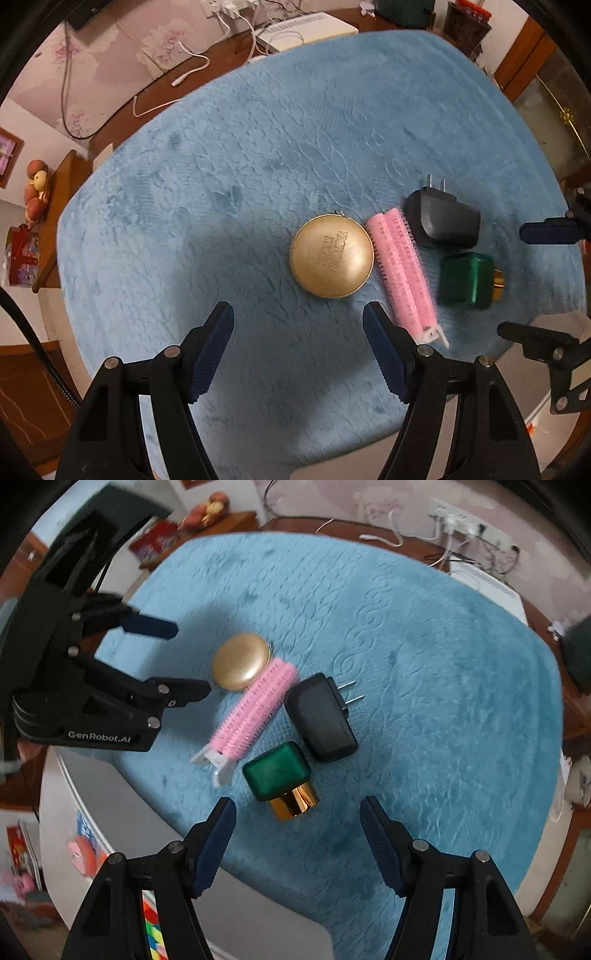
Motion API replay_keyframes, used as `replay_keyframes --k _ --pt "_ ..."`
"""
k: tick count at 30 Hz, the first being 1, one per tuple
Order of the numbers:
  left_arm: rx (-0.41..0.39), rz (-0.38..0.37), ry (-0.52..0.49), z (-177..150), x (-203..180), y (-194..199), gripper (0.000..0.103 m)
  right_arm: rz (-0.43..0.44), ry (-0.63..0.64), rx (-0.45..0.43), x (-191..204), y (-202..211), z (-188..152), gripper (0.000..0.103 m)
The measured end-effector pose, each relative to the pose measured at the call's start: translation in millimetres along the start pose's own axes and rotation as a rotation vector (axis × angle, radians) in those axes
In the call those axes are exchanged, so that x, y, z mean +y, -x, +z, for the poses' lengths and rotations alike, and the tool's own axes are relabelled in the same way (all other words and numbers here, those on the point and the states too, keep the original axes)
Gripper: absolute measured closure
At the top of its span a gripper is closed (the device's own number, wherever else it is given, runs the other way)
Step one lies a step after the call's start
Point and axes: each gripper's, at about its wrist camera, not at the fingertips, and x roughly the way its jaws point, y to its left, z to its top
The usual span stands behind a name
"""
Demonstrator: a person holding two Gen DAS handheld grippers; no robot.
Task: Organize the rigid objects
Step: 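Grasp the gold round compact with the left tool while the right tool grasps the green bottle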
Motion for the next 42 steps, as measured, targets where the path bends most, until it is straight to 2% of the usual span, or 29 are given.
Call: replay_keyframes --k 7,11,21,28,32,34,35,42 --pt "0.036 -0.011 -0.046 6 -11 -13 0.027 0.062 0.037 0.057 -2 -19 9 0.041" --pt "0.046 -0.003 -0.060 10 -16 -17 0.027 0.093 0.046 0.085 1 -30 13 0.049" --pt "0.052 -0.030 -0.014 34 -7 -33 0.027 0.086 0.074 0.094 16 -43 32 0.049" --pt "0.060 -0.064 0.023 42 5 -41 0.027 0.062 0.096 0.092 25 -46 34 0.059" --pt "0.052 -0.074 0.035 42 8 -41 0.027 0.056 0.096 0.083 22 -45 32 0.059" --pt "0.040 -0.082 0.035 41 8 -40 0.034 0.049 0.092 0.078 21 -43 30 0.059" --pt "0.029 -0.088 0.033 41 8 -39 0.043 0.044 0.088 0.076 19 -44 30 0.060" --pt "-0.003 -0.057 0.032 36 7 -36 0.045 0.027 0.042 0.059 21 -32 13 0.060"
